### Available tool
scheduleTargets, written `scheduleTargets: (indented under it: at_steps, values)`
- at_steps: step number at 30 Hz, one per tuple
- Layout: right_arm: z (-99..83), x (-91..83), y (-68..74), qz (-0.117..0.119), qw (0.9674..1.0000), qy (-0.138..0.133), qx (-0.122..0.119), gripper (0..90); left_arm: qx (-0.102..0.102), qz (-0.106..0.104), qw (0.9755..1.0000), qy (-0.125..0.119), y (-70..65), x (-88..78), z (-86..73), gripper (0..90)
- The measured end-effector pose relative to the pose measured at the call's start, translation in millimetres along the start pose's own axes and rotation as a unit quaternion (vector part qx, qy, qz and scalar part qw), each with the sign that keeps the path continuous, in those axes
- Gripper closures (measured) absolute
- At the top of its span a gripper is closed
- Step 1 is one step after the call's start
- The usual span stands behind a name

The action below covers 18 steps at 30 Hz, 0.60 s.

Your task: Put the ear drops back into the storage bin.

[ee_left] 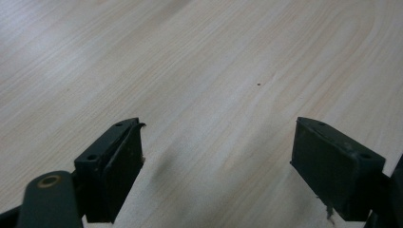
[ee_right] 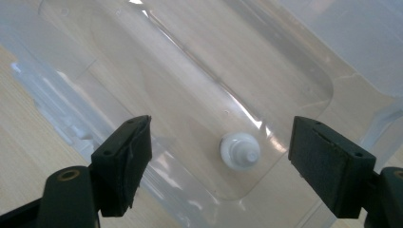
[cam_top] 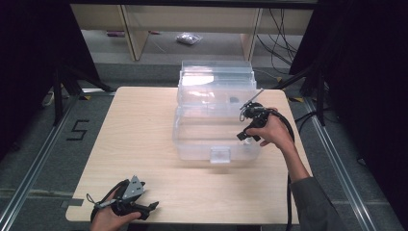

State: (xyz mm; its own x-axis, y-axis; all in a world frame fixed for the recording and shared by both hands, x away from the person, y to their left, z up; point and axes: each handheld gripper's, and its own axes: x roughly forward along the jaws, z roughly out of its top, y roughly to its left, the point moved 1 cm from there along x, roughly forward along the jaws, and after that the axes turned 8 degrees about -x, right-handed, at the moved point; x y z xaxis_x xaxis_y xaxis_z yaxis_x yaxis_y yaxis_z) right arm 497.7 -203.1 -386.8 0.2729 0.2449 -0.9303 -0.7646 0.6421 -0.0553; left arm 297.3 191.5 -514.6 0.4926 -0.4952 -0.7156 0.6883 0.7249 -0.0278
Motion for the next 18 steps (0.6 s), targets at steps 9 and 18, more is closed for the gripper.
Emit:
scheduleTargets:
  at_steps: [9,18]
  values:
    - [-4.6,-3.9,4.2,-0.003,0.9998,-0.017,-0.012,23.3,0.002,0.001,1.0,0.001,0.3,0.0,0.1,17.1]
    - [-9.0,-7.4,9.3,0.0,0.9996,-0.029,-0.004,22.7,0.001,0.0,1.0,0.0,0.0,-0.1,0.0,17.1]
